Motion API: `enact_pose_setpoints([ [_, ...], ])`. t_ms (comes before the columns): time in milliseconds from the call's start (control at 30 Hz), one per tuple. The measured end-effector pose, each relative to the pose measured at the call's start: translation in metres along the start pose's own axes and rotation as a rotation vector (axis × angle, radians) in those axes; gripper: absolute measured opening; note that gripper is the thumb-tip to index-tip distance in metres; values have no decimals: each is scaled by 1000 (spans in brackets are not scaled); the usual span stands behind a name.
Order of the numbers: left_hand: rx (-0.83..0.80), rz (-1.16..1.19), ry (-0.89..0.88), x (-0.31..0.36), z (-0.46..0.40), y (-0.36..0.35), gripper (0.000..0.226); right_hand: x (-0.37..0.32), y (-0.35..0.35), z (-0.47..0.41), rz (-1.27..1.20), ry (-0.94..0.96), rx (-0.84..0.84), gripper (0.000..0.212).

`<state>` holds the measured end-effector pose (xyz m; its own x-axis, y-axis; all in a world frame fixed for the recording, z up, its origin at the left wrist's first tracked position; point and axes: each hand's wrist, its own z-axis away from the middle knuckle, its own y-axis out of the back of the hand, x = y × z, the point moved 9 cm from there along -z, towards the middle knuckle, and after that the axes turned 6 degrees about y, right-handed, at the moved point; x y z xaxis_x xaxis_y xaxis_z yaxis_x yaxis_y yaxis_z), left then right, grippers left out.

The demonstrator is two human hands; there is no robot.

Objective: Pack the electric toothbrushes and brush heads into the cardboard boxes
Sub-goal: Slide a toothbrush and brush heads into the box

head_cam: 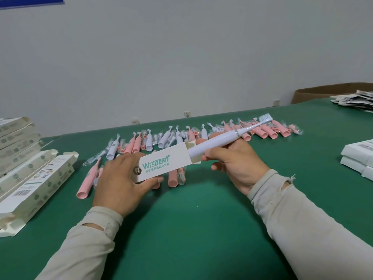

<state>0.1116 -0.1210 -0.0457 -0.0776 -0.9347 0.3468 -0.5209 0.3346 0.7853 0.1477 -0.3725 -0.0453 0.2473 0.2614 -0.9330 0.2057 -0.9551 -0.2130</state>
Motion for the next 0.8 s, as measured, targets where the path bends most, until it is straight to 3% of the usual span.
enact_pose_setpoints([
  [167, -4, 26, -7, -2, 0, 0, 62, 15, -11, 4, -92, -128, -73, 16],
  [267, 26, 25, 29, -4, 0, 4, 68, 14, 14, -2, -226, -120, 175, 11],
  [367, 31, -4, 54, -6, 0, 5, 70, 8, 37, -5, -134, -37, 336, 12],
  [467, 20, 5, 51, -6, 1, 3, 72, 8, 22, -7, 31, 15, 188, 2],
  [567, 20, 12, 47, -6, 0, 3, 73, 16, -1, -5, 79, 9, 36, 13],
  [700, 49, -25, 65, -9, -1, 6, 71, 4, 24, -7, 47, 97, 235, 15],
  [800, 40, -31, 75, -9, -1, 4, 73, -5, 27, -7, 87, 167, 228, 12],
])
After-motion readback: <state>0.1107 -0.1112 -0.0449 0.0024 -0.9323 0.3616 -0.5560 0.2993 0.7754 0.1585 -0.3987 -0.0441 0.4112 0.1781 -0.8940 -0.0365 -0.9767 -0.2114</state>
